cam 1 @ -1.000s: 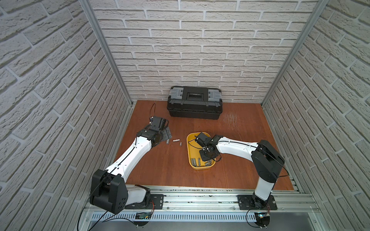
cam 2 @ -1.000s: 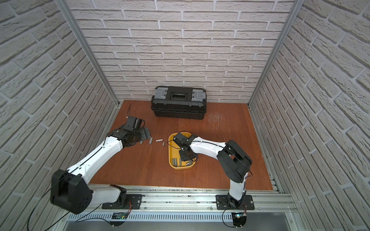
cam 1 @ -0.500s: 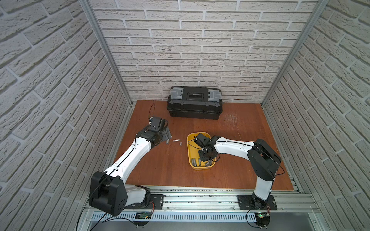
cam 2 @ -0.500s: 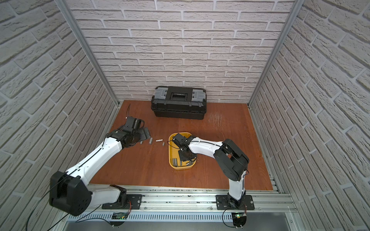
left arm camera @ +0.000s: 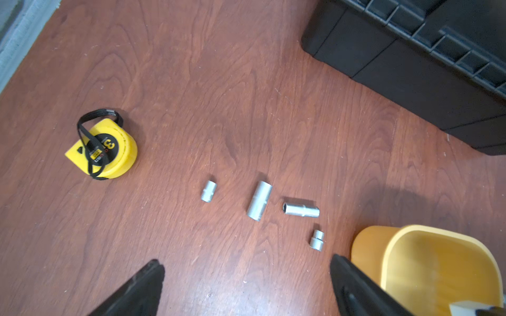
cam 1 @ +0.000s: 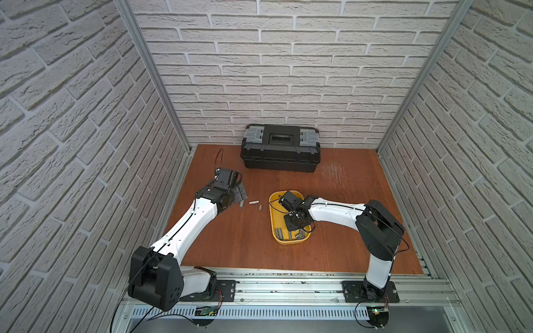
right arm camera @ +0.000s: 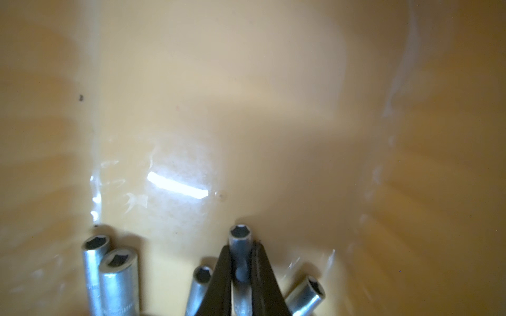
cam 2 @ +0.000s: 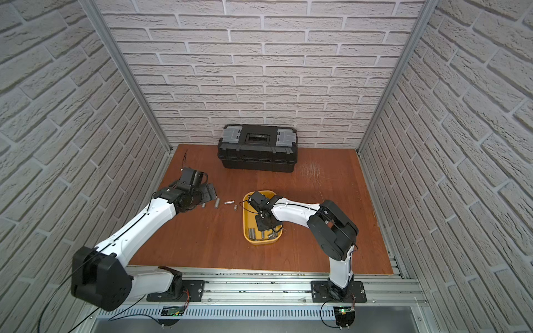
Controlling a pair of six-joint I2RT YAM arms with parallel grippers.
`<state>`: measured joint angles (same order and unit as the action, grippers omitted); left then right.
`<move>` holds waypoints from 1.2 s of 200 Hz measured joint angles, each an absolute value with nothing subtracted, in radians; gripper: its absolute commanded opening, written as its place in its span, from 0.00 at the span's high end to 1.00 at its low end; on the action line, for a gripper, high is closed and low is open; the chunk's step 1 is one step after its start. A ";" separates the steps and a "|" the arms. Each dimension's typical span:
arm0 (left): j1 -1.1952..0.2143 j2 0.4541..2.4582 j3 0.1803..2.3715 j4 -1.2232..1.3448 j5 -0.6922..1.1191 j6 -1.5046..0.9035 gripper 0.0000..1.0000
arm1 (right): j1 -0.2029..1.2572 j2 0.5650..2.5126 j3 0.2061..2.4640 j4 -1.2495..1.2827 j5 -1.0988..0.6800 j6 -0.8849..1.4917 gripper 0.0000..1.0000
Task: Take out the socket from the storage box
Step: Pick up the socket head from the storage box, then place the socket head at the center of the board.
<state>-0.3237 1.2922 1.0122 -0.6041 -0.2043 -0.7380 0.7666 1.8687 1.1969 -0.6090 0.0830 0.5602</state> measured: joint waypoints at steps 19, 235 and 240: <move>-0.324 1.308 1.021 -0.598 -0.173 -0.709 0.08 | 0.757 1.863 1.205 -0.615 0.072 0.536 0.95; -0.796 1.662 1.296 -0.617 -0.064 -0.583 0.16 | 0.204 1.389 0.868 -0.698 0.036 0.429 0.95; -0.802 1.675 1.306 -0.622 -0.065 -0.579 0.17 | 0.199 1.396 0.859 -0.692 0.029 0.429 0.95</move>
